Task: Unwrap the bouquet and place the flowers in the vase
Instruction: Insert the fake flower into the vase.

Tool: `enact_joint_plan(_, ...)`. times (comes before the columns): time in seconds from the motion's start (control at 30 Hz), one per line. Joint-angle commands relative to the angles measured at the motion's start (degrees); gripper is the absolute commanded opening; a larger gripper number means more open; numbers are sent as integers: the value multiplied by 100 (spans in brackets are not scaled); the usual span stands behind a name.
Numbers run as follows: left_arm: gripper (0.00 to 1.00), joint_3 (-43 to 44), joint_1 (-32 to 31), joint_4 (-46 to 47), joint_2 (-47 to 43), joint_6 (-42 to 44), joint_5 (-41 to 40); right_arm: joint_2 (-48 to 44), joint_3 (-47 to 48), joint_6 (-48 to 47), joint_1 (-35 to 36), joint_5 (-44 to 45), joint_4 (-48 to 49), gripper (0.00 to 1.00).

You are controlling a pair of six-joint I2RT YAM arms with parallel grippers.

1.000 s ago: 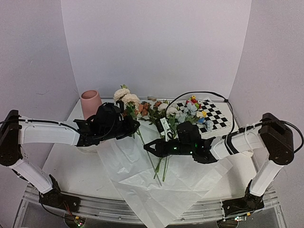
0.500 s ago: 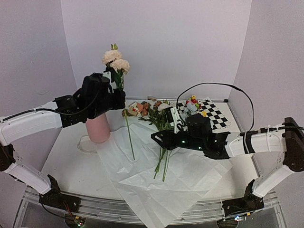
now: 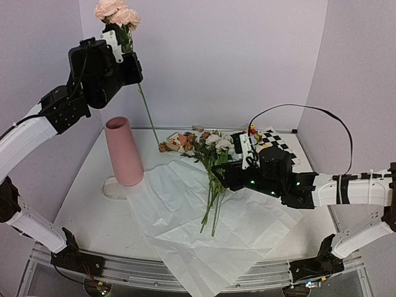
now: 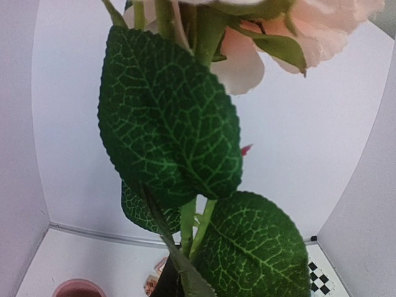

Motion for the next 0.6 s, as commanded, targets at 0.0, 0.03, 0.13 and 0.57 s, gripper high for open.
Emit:
enact_joint_plan(0.0, 0, 465, 29, 703, 46, 1250, -704, -349, -76, -108, 25, 448, -69, 67)
enact_joint_plan(0.03, 0, 473, 30, 911, 39, 1419, -795, -375, -80, -127, 24, 458, -90, 72)
enact_joint_plan(0.13, 0, 450, 34, 1562, 58, 2134, -1090, -446, -77, -150, 25, 539, -175, 93)
enact_joint_plan(0.57, 0, 270, 835, 2188, 161, 2626, -1169, -681, -22, -387, 25, 807, -373, 98)
